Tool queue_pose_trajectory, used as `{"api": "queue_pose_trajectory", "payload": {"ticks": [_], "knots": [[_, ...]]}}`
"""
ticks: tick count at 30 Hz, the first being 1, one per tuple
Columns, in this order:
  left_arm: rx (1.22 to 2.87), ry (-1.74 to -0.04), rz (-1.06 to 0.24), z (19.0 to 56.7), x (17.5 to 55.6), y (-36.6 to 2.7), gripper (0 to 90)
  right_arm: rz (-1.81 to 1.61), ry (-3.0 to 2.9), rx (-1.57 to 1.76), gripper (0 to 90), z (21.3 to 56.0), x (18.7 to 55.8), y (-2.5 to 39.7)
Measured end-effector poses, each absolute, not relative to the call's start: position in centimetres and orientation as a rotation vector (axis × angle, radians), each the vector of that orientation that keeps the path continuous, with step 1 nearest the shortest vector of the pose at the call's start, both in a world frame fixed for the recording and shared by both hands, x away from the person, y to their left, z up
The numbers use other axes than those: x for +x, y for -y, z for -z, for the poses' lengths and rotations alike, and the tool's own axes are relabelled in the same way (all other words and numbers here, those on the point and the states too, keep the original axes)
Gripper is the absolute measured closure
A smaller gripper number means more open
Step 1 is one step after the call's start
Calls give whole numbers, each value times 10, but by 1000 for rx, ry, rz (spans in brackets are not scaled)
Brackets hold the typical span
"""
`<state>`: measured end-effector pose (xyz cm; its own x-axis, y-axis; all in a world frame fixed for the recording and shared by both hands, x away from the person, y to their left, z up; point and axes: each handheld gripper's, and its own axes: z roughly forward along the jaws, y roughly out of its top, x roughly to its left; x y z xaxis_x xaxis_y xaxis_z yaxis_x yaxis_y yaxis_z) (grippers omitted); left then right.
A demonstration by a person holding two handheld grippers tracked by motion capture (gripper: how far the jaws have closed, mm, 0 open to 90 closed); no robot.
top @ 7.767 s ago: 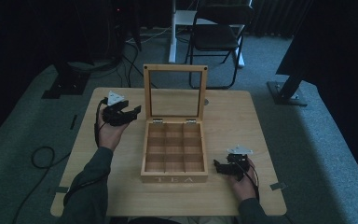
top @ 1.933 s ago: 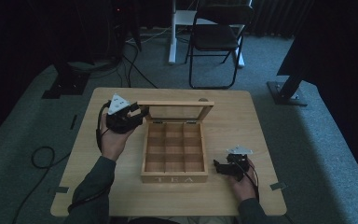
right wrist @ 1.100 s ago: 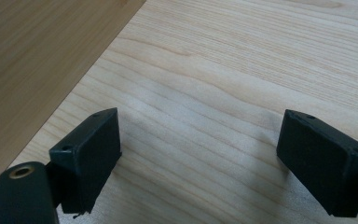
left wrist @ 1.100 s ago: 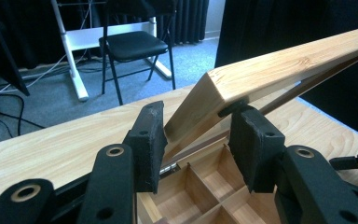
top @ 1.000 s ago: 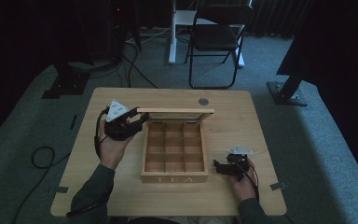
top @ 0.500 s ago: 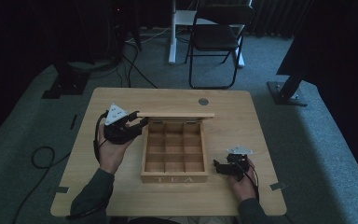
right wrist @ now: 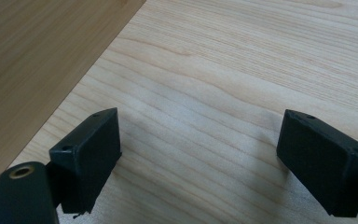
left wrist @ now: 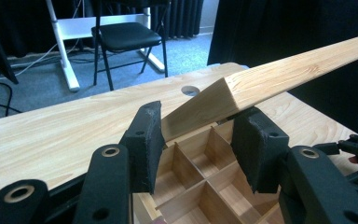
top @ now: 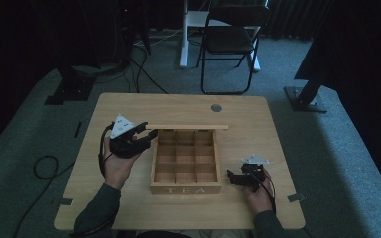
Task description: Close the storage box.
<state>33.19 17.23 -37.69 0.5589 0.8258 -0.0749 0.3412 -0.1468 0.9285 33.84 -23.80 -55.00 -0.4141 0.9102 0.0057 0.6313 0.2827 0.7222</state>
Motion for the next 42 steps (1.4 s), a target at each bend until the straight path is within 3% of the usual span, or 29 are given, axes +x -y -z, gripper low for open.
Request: {"api": "queue_pose_trajectory", "payload": {"ticks": [42], "knots": [[1725, -1021, -505, 404, 306, -174, 504, -924, -2146, 1380, 130, 550, 339, 238]]}}
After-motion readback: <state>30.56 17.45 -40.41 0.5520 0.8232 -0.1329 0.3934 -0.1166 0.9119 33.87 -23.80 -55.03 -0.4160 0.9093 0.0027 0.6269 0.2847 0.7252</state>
